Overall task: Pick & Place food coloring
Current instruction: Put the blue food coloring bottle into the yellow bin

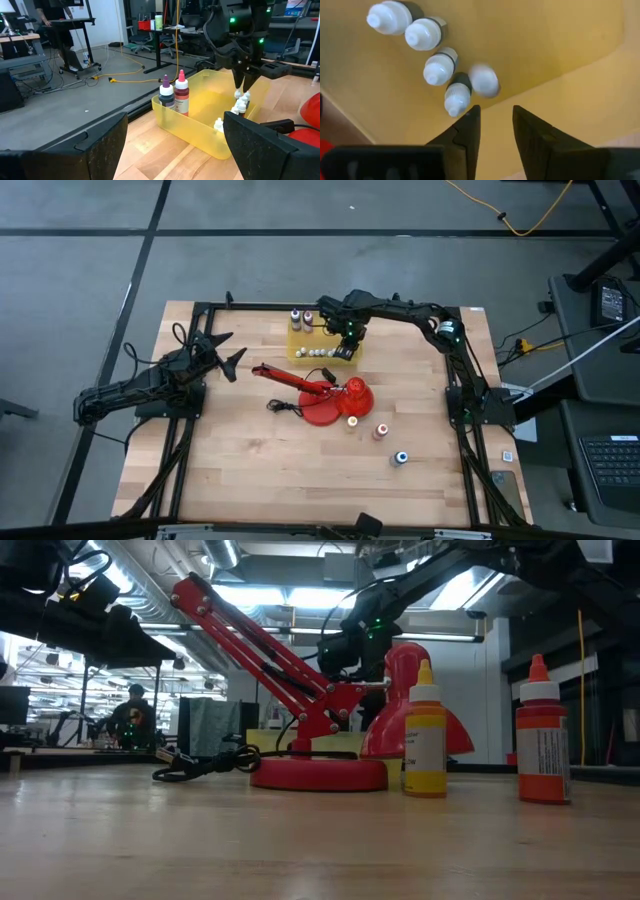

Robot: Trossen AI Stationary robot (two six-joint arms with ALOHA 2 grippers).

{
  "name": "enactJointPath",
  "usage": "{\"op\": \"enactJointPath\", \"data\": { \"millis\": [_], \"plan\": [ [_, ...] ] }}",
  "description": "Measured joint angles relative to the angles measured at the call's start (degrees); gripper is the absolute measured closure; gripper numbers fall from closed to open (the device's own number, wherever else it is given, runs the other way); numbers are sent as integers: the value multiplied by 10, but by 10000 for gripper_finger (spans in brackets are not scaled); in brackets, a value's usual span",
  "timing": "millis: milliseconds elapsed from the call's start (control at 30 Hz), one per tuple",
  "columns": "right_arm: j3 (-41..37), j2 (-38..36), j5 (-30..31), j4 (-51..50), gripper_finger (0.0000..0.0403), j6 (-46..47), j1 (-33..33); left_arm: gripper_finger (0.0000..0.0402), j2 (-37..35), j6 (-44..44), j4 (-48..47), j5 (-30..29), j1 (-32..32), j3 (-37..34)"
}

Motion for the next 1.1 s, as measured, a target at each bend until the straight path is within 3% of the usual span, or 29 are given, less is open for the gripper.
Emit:
{"op": "enactJointPath", "data": {
  "millis": [600,800,933,1100],
  "plan": [
    [3,-11,1,-13,281,1,3,83,0,0,0,0,0,0],
    [59,-11,2,-31,277,2,8,83,0,0,0,0,0,0],
    [95,-20,9,-37,248,3,20,83,0,0,0,0,0,0],
    [98,-71,71,-40,194,23,51,83,0,0,0,0,0,0]
  ]
}}
